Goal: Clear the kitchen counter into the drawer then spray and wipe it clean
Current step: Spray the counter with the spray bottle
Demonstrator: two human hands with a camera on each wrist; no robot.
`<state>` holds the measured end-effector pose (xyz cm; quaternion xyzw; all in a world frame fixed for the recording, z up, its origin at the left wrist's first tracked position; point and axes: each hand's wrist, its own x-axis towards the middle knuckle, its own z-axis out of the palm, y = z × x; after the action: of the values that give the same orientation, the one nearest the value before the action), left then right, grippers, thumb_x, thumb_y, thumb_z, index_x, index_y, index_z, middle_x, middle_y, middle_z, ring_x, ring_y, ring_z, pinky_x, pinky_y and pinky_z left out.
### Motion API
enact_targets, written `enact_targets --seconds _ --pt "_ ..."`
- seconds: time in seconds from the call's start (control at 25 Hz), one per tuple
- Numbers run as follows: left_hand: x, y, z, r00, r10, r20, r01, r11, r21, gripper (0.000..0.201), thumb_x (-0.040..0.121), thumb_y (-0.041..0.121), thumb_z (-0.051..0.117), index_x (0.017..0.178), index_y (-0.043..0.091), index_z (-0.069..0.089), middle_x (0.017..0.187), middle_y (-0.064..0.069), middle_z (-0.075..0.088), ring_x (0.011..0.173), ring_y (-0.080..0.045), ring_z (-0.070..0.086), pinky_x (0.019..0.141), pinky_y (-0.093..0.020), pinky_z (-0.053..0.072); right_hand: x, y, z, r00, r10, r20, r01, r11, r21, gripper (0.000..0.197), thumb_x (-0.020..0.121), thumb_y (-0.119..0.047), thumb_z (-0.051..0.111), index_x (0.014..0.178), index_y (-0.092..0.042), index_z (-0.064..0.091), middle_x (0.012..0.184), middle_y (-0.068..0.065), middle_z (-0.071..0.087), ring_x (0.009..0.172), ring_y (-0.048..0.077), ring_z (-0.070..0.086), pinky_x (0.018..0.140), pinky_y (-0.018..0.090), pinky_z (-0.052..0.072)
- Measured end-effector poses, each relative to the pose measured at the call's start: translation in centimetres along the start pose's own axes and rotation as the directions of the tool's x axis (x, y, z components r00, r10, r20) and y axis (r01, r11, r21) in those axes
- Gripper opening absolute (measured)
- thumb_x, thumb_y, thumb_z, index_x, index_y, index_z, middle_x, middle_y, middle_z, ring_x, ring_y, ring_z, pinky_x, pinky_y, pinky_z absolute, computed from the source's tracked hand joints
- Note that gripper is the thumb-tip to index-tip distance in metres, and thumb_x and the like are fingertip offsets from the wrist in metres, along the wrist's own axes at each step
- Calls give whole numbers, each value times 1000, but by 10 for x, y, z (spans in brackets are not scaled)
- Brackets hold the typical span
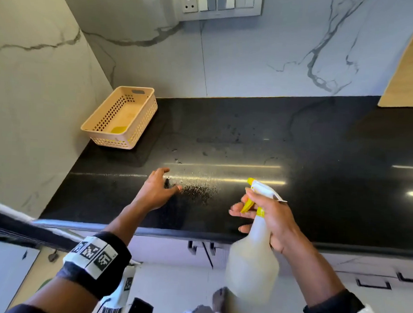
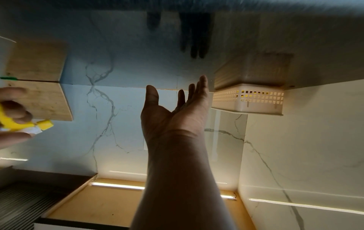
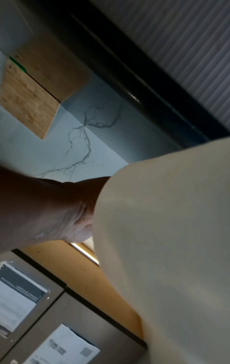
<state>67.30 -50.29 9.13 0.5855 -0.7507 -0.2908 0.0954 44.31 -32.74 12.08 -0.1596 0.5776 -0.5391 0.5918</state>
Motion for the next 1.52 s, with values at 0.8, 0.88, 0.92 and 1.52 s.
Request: enact_targets --seconds 0.8,0.88,0.92,1.52 --pt "214 170 93 843 -32 537 -199 908 368 150 59 72 75 147 10 -30 149 -16 -42 140 -39 -33 112 -64 -13 147 -131 -72 975 -40 -221 70 989 131 24 76 -25 72 89 -12 57 78 20 67 86 35 72 49 27 50" --pt "218 167 98 824 -51 565 -204 903 378 153 57 77 72 142 12 -37 142 -17 -49 135 -40 -39 109 -68 -16 147 -134 -81 968 -40 -246 73 990 124 25 72 -27 75 75 -12 55 63 15 59 64 31 67 50 28 49" --pt "219 165 98 816 -50 575 -206 906 371 154 57 78 71 141 12 -39 141 -17 -50 134 -40 -40 108 -68 -16 147 -135 -85 961 -51 -272 91 987 134 23 75 -26 74 74 -11 56 64 15 60 62 30 66 51 29 50" --pt "209 158 102 894 -3 448 -142 946 290 152 52 72 79 150 21 -27 153 -8 -39 140 -31 -36 111 -62 -19 49 -84 -135 976 80 -202 -92 995 -50 18 83 -22 68 86 -6 60 67 17 57 86 34 72 48 28 47"
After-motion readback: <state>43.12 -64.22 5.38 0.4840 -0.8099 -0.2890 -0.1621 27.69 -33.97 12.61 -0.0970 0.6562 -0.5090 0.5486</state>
